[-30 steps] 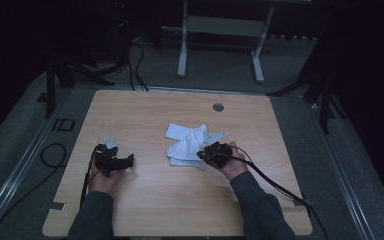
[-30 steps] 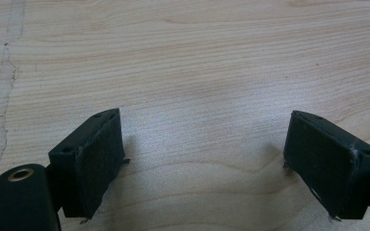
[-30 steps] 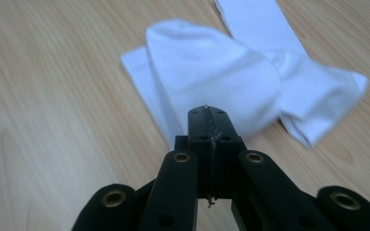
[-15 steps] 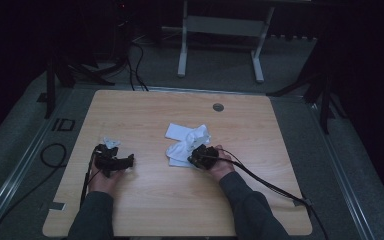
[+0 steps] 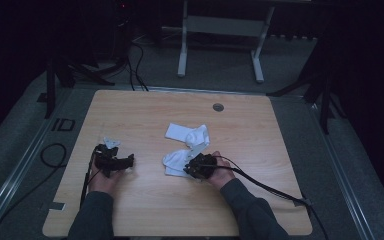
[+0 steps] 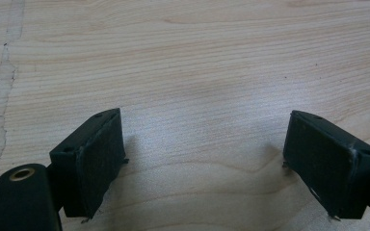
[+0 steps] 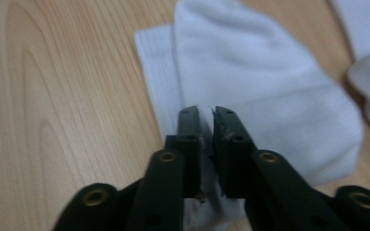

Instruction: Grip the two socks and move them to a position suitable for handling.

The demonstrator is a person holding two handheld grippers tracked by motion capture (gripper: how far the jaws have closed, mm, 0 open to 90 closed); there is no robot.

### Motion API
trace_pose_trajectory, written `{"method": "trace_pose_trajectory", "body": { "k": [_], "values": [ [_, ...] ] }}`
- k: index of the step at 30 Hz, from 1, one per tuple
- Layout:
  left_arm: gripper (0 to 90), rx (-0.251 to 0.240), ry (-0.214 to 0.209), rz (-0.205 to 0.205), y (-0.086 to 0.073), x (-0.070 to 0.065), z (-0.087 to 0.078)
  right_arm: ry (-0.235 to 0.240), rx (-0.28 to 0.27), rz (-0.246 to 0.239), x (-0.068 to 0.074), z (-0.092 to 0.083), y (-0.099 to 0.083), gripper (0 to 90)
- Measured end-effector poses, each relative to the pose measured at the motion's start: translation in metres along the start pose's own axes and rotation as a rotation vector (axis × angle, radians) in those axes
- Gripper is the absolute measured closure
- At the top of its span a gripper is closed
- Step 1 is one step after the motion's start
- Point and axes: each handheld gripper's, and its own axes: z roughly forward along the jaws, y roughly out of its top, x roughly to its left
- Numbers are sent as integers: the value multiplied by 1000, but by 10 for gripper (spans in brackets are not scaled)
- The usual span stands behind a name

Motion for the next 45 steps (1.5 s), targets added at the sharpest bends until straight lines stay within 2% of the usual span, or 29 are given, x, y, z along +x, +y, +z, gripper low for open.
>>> {"method": "trace_pose_trajectory", "body": {
  "k": [1,2,4,7,8,9,11,15,16,19,20,23,24,27,28,29,31,32,34,45],
  "values": [
    [145,0,0,0,0,0,0,0,0,0,0,0,0,785],
    [145,1,0,0,0,0,0,8,-38,13,-2,-7,6,773],
    [145,0,0,0,0,0,0,9,-54,36,-6,-11,11,764],
    [145,0,0,0,0,0,0,-3,-62,26,-7,-15,20,760],
    [145,0,0,0,0,0,0,-1,-70,15,-6,-16,29,756],
    [145,0,0,0,0,0,0,-1,-70,15,-6,-16,29,756],
    [145,1,-1,0,0,0,0,9,-85,6,-4,-14,42,751],
    [145,0,0,-1,0,0,0,17,-83,-2,-2,-5,54,736],
    [145,-2,0,-3,0,0,0,13,-70,-6,-3,3,60,731],
    [145,-2,0,-3,0,0,0,35,-78,22,-8,13,63,722],
    [145,-2,0,-3,0,0,0,25,-62,33,-9,17,65,714],
    [145,-2,0,-2,0,0,0,31,-55,35,-10,24,67,697],
    [145,-2,0,-2,0,0,0,40,-60,40,-10,31,71,685],
    [145,-2,0,-2,0,0,0,38,-37,52,-12,38,72,677],
    [145,-2,0,-2,0,0,0,43,-12,47,-12,46,72,693],
    [145,-2,0,-2,0,0,0,43,-12,47,-12,46,72,693],
    [145,-2,0,0,0,0,0,35,4,21,-10,52,72,822],
    [145,-2,0,0,0,0,0,34,2,20,-11,53,72,878],
    [145,-2,0,-2,0,0,0,42,-7,30,-12,51,72,894],
    [145,-1,0,-1,0,0,0,32,-67,27,-14,24,79,900]
  ]
}}
